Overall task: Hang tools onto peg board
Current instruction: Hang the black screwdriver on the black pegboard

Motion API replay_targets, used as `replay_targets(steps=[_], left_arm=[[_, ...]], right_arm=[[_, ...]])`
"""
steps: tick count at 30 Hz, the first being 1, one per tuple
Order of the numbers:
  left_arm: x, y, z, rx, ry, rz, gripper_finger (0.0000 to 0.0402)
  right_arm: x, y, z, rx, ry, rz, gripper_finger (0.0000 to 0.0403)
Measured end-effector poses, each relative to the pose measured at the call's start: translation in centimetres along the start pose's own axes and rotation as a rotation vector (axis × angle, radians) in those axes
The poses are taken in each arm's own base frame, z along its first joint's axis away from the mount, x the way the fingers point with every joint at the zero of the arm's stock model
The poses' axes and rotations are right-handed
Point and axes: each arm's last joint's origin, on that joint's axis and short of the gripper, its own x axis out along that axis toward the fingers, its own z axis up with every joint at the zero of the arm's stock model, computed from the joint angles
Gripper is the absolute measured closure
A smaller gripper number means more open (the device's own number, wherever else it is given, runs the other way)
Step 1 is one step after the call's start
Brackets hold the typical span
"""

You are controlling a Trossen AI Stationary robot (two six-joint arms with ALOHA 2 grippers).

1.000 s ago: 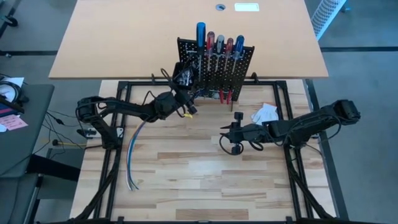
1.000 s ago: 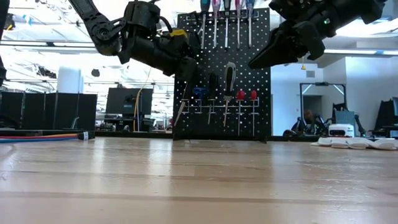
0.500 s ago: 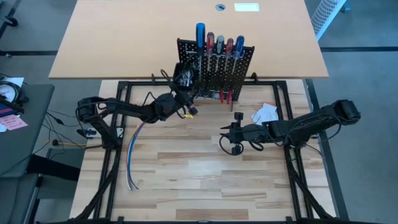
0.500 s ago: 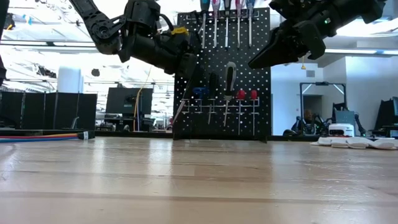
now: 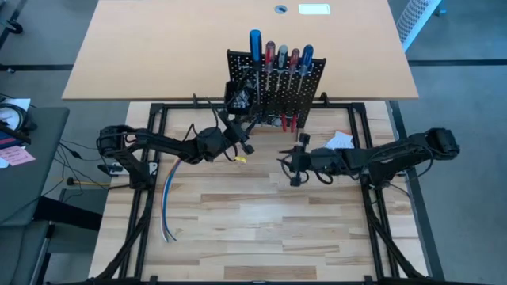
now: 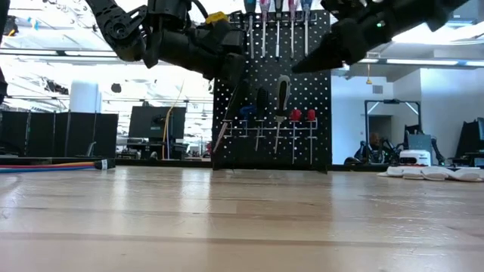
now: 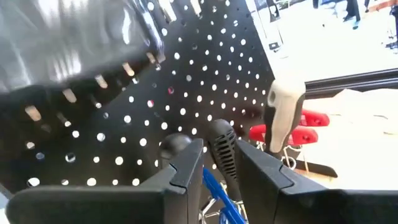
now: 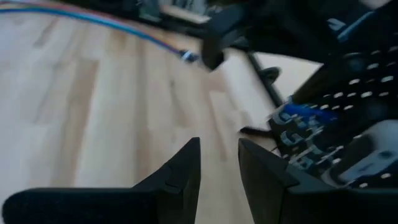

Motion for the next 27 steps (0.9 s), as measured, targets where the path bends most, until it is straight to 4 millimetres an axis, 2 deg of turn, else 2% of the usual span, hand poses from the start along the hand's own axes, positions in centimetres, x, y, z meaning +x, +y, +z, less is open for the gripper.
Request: replay_targets(steps=[3, 11, 15, 18, 23, 27], left_arm=[[-0.1, -0.2, 0.2, 0.006, -0.008, -0.007, 0.0317], [-1.1, -2.1, -0.4, 0.167, 0.086, -0.109, 0.0316], [-2.0, -3.3, -1.2, 0.228, 0.187, -0.161, 0.0316], [-3.0, -4.3, -1.7, 0.267, 0.271, -0.15, 0.0316], [-5.7, -6.5, -1.8, 0.298, 0.366, -0.136, 0.0316], [-8.5, -8.2, -1.8, 0.281, 0.417, -0.13, 0.0316]], right_arm=[[0.5, -1.2, 0.4, 0.008, -0.05, -0.031, 0.0263], [1.3, -4.2, 0.8, 0.048, -0.159, -0.078, 0.0157], [2.6, -4.7, 0.7, 0.048, -0.211, -0.067, 0.0149], [4.4, -5.1, 1.2, 0.02, -0.214, -0.097, 0.0148], [8.0, -6.9, 2.8, 0.038, -0.155, -0.233, 0.0148], [9.9, -8.8, 3.5, 0.065, -0.097, -0.329, 0.0148]])
